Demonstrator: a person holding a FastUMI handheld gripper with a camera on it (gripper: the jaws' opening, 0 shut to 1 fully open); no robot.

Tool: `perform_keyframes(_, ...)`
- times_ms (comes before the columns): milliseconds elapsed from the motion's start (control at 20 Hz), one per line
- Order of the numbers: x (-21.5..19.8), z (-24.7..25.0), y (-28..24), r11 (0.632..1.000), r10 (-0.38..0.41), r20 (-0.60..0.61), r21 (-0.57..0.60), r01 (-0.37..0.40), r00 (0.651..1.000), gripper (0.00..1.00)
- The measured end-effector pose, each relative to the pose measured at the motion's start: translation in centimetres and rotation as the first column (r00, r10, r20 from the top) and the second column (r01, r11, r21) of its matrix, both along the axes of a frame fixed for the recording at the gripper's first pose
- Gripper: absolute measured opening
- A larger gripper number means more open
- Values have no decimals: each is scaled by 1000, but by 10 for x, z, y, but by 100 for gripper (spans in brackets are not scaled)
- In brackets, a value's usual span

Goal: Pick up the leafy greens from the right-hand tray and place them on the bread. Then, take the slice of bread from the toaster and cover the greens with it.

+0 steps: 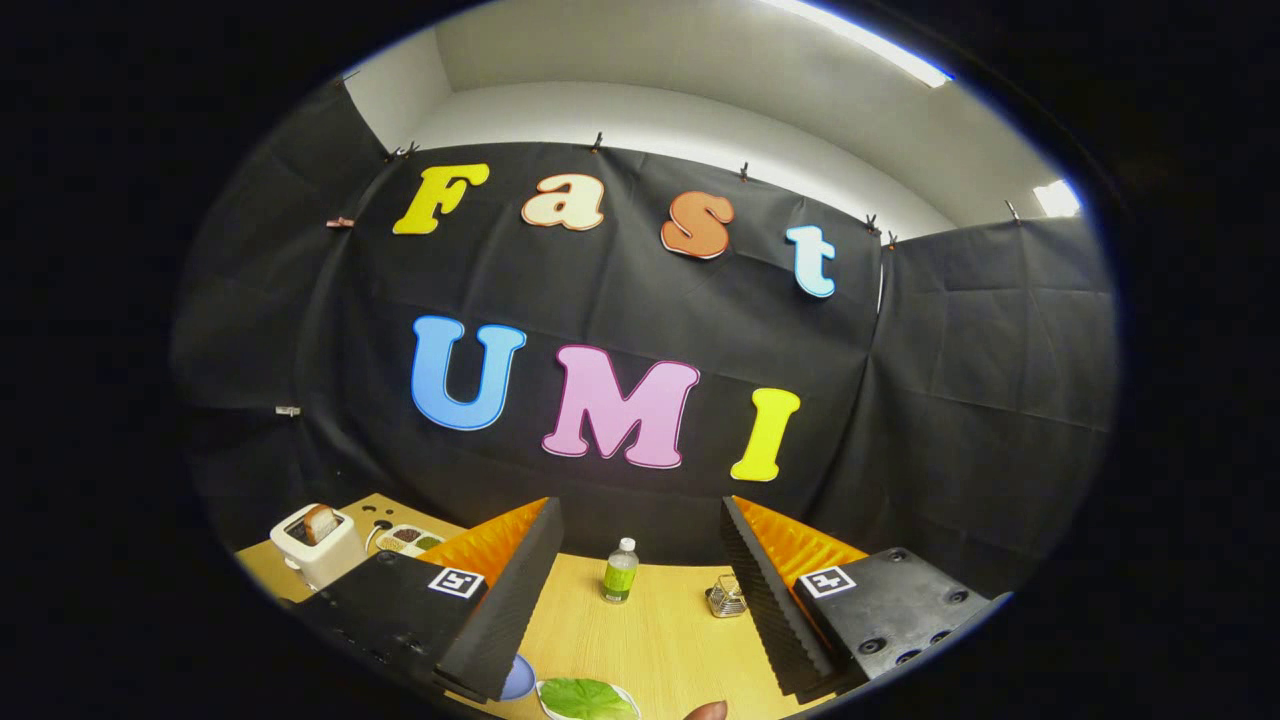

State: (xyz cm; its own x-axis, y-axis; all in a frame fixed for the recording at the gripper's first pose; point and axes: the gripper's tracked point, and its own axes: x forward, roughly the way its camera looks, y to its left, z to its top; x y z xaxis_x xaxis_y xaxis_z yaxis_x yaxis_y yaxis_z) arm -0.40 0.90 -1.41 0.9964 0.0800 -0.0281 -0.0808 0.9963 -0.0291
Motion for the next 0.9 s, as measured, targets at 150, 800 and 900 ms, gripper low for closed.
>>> perform_keyframes(150, 0, -33, 4, 998, 48, -88, -30, -50, 995, 98)
perform_keyframes(800, -20, -272, 39, 929, 303, -487, -40, -367, 819, 96)
perform_keyframes(900, -21, -310, 43, 915, 333, -541, -15, -404, 773, 96)
